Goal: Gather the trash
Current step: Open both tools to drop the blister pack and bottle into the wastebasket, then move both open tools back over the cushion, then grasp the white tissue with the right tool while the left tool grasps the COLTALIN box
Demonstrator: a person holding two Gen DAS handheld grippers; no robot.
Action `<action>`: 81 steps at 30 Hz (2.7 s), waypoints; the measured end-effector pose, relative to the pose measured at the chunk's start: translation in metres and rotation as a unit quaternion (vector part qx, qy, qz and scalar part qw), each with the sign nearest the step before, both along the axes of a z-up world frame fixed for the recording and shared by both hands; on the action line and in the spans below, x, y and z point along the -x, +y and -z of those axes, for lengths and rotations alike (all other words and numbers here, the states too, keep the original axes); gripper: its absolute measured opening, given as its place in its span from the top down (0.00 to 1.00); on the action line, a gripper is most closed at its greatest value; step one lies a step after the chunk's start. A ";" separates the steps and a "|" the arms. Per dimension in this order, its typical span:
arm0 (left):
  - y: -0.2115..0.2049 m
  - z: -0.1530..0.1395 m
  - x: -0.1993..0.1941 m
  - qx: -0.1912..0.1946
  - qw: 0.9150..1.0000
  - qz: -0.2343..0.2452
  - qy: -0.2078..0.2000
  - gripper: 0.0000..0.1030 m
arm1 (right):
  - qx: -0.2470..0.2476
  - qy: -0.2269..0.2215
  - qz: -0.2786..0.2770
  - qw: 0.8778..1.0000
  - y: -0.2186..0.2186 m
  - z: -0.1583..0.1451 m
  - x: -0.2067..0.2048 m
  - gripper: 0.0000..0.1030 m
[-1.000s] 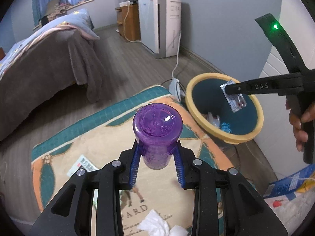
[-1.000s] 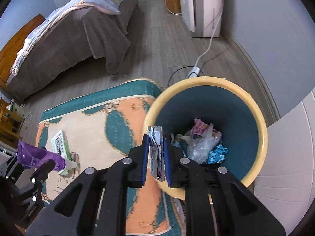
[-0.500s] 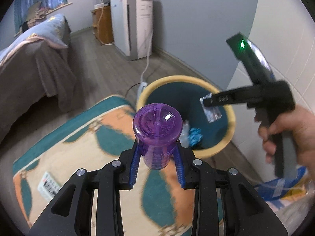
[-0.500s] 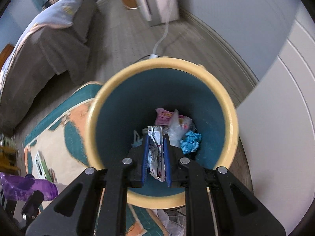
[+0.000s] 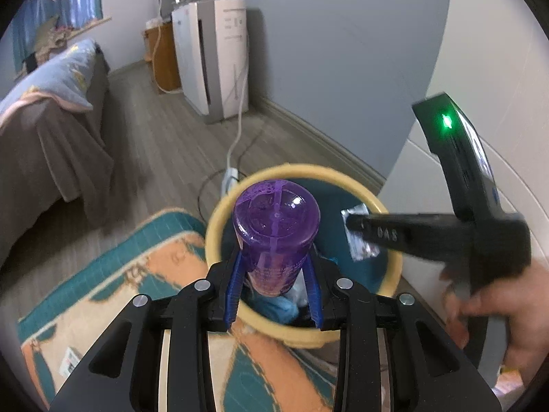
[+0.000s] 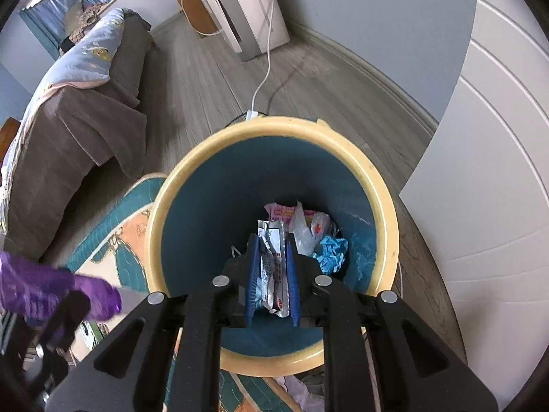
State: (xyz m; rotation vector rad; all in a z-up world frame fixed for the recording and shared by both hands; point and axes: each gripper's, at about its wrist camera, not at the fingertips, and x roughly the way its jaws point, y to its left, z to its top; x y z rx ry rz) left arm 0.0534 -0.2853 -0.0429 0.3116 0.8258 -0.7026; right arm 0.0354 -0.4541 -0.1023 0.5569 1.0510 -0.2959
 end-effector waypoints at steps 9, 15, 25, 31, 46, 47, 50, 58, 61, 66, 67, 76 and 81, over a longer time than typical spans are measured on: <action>0.012 -0.004 -0.006 0.011 1.000 -0.017 0.002 0.57 | 0.010 -0.009 0.005 1.000 0.001 -0.005 -0.001 0.60; 0.029 -0.003 -0.004 0.004 0.999 -0.039 -0.006 0.25 | 0.033 -0.014 -0.014 0.999 0.013 -0.011 -0.005 0.21; 0.091 -0.013 -0.013 -0.015 0.993 -0.117 -0.016 0.07 | 0.041 -0.016 -0.029 0.999 0.029 -0.016 -0.013 0.06; 0.157 -0.023 -0.015 -0.047 0.985 -0.167 -0.020 0.07 | 0.049 -0.020 -0.057 0.997 0.054 -0.025 -0.022 0.06; 0.300 -0.044 -0.002 -0.038 0.951 -0.308 -0.011 0.06 | 0.139 -0.045 -0.179 0.973 0.148 -0.057 -0.035 0.06; 0.306 -0.043 -0.002 -0.033 0.948 -0.317 -0.004 0.06 | 0.150 -0.046 -0.189 0.969 0.156 -0.058 -0.034 0.06; 0.320 -0.048 0.001 -0.004 0.941 -0.339 0.011 0.06 | 0.157 -0.048 -0.209 0.964 0.174 -0.059 -0.029 0.06; 0.332 -0.071 0.030 0.035 0.941 -0.337 -0.008 0.06 | 0.127 -0.065 -0.200 0.969 0.212 -0.072 -0.009 0.06; 0.331 -0.067 0.036 0.033 0.945 -0.324 -0.012 0.06 | 0.130 -0.066 -0.202 0.968 0.233 -0.070 0.004 0.06; 0.334 -0.060 0.035 0.016 0.953 -0.303 -0.021 0.06 | 0.142 -0.045 -0.217 0.965 0.275 -0.046 0.027 0.06; 0.337 -0.058 0.034 0.020 0.953 -0.301 -0.017 0.06 | 0.147 -0.041 -0.222 0.963 0.283 -0.040 0.031 0.06; 0.351 -0.047 0.025 0.030 0.952 -0.305 0.012 0.06 | 0.140 0.022 -0.254 0.957 0.343 0.036 0.065 0.06; 0.343 -0.042 0.024 0.011 0.957 -0.291 0.011 0.06 | 0.098 0.073 -0.281 0.952 0.351 0.067 0.067 0.35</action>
